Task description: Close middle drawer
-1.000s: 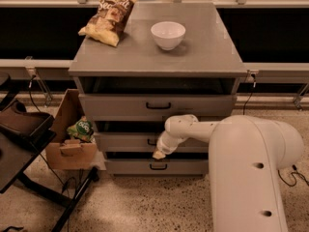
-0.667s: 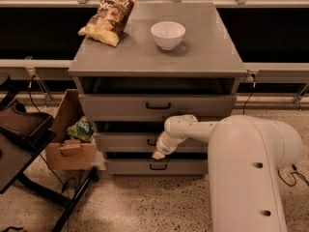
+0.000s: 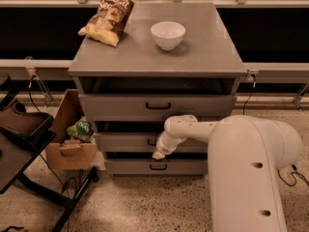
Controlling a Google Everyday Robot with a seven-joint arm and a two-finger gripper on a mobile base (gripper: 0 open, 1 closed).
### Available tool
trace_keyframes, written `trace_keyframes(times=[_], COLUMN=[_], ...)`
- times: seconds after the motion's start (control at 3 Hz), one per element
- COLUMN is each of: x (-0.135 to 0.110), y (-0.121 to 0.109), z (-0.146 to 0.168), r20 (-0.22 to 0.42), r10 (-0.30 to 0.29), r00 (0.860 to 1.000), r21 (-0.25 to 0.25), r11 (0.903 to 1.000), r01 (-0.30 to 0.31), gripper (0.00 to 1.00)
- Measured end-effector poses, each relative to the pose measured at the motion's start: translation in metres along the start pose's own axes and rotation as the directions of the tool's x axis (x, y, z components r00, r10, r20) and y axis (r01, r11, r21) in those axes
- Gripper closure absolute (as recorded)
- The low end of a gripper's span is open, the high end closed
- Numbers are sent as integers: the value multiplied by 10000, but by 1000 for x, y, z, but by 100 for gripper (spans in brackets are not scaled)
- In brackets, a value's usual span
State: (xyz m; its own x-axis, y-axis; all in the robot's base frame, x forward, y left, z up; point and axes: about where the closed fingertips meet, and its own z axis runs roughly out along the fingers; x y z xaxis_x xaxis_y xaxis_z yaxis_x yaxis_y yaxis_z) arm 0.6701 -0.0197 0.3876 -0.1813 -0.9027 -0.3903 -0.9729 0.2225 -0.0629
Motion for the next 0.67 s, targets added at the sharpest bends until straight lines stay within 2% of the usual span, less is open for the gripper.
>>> trace_keyframes(times=[0.67], x=[0], y=[0], z=[0], r20=[0], r10=[0], r00=[10000], r21=[-1], r11=[10000], r01=[0], gripper=[11])
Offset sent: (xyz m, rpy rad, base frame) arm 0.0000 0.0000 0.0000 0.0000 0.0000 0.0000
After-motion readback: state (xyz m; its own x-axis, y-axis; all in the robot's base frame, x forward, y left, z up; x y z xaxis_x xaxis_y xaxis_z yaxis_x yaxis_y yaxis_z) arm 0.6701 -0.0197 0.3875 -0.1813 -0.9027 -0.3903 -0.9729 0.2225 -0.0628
